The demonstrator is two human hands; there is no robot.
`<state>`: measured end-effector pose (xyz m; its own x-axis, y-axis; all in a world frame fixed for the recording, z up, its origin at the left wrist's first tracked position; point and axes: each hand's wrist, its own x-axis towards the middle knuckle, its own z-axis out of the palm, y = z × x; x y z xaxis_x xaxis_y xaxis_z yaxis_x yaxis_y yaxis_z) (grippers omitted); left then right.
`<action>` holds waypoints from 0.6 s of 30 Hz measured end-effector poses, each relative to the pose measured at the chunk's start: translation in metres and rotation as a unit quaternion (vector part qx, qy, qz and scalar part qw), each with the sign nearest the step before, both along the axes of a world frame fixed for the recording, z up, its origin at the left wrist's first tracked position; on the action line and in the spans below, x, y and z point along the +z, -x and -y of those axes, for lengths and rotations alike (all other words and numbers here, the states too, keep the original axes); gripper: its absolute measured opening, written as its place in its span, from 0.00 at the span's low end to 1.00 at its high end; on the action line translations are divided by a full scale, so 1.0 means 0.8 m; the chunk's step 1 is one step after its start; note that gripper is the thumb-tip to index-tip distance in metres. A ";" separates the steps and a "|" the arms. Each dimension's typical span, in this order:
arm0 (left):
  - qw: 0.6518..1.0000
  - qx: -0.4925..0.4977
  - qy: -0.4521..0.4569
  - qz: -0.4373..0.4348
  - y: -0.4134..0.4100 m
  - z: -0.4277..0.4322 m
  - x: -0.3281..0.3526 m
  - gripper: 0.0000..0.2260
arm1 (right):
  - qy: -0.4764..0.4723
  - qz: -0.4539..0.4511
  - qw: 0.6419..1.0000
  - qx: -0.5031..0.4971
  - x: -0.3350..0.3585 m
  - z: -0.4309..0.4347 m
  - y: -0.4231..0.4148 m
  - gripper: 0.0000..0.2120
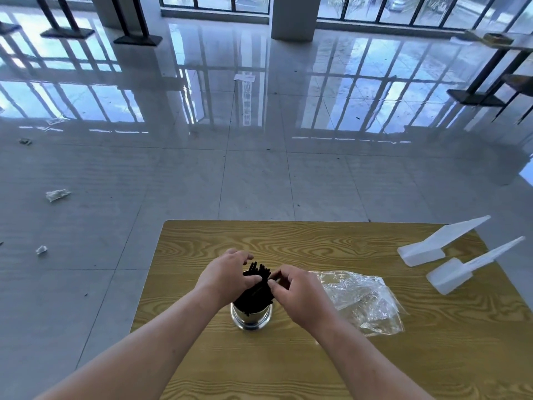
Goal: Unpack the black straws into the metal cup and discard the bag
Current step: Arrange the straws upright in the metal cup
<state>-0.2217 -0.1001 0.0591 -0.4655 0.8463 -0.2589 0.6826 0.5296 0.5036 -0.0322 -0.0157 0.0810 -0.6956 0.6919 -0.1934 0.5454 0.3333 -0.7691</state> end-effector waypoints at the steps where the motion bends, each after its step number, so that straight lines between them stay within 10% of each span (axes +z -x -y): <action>1: 1.000 -0.002 0.000 -0.008 0.000 -0.005 0.000 0.26 | -0.024 0.012 1.000 0.011 -0.002 0.001 0.002 0.05; 18: 0.997 -0.045 0.013 -0.059 0.003 -0.024 0.012 0.08 | -0.101 0.021 0.995 0.007 -0.012 0.005 -0.003 0.07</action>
